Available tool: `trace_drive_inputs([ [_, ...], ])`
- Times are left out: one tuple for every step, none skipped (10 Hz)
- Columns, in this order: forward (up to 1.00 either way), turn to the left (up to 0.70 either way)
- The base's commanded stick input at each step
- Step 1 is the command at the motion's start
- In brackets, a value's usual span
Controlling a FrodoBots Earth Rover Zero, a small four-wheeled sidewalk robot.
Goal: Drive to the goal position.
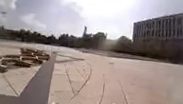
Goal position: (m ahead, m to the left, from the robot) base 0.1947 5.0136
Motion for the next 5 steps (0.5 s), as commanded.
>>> trace_drive_inputs([
  [0.00,0.70],
  [0.00,0.70],
  [0.00,0.70],
  [0.00,0.70],
  [0.00,0.70],
])
